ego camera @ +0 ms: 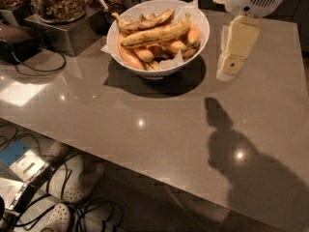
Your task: Pick banana from white bowl
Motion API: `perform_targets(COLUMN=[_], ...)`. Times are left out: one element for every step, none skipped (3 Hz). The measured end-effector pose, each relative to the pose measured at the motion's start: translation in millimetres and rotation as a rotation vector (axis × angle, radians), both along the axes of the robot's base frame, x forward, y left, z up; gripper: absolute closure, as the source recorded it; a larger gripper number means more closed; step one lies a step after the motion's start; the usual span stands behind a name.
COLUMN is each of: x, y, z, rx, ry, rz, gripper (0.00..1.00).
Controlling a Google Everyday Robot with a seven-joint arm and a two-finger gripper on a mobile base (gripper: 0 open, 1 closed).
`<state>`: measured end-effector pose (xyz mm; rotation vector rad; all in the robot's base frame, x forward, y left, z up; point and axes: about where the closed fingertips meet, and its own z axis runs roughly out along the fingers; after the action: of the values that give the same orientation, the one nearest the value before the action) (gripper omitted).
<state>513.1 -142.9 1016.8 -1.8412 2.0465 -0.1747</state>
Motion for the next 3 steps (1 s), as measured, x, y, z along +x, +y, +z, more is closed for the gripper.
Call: perform_targets(x=[23.7,26.1,26.1], y=[16.8,19.8,19.8], z=[2.1,4.2,4.2], rx=[-0.018,-0.012,-0.012], ry=[-0.004,-0.018,-0.018], rz=[0.045,0.047,0.047], gripper=[0.0,0.0,0.0])
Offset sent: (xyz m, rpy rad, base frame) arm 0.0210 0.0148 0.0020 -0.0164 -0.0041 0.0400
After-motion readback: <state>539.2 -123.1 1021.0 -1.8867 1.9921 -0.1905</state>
